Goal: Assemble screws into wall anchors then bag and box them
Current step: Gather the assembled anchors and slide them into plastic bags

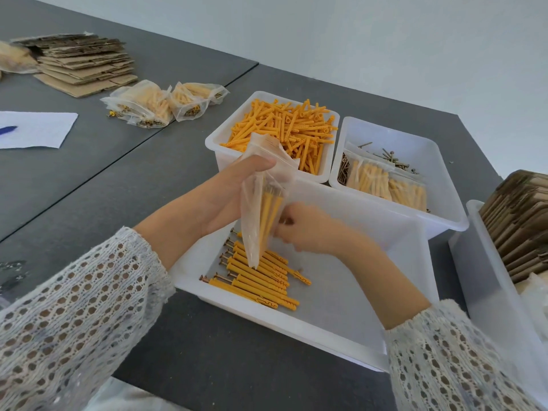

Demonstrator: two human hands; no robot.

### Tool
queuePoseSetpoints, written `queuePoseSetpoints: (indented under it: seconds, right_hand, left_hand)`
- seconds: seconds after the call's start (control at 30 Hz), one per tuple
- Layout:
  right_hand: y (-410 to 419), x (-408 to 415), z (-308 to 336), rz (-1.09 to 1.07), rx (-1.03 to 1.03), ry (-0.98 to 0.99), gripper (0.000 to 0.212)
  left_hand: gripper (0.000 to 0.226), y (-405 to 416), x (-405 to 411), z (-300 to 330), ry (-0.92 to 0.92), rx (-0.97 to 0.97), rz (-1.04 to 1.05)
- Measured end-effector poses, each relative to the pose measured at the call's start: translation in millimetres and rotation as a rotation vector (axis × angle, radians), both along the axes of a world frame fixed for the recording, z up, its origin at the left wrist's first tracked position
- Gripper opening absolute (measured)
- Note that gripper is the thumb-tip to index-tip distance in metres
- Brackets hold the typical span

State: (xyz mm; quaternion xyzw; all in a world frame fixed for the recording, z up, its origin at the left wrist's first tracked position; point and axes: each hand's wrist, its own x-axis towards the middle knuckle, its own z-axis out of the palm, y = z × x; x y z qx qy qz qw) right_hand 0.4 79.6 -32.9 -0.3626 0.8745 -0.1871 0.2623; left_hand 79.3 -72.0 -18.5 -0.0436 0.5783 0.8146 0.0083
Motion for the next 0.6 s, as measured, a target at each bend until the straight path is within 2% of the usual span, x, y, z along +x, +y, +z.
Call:
queuePoseSetpoints:
  seconds: [0.07,0.1,0.17,0.4,0.5,0.6]
  right_hand:
    - [-7.2,12.4,-11.3,0.16,0.052,0.047,0.02]
    - [-9.0,16.9,-15.0,0.212,0.062,0.056,0.014]
    - [-10.1,21.0,-17.7,0.272,0.092,0.081,0.016]
    - [-13.6,19.7,-22.2,0.252,0.245,0.174,0.021]
    - [-12.1,17.1,-23.1,0.244,0.331,0.221,0.036]
    - [-8.1,11.4,-24.8,0.227,0.404,0.234,0.034]
  left_hand:
    - [0.052,-0.1,0.1,-0.3,-0.016,0.004,0.017]
    - [0.054,0.3,0.2,-0.2,-0.021,0.002,0.021]
    - [0.054,0.5,0.6,-0.2,-0.018,-0.004,0.025]
    - [0.057,1.3,0.4,-0.2,-0.013,-0.016,0.027]
    - [0.057,1.0,0.6,-0.1,-0.013,-0.019,0.03]
    - [0.053,0.7,0.5,0.1,-0.018,-0.028,0.035]
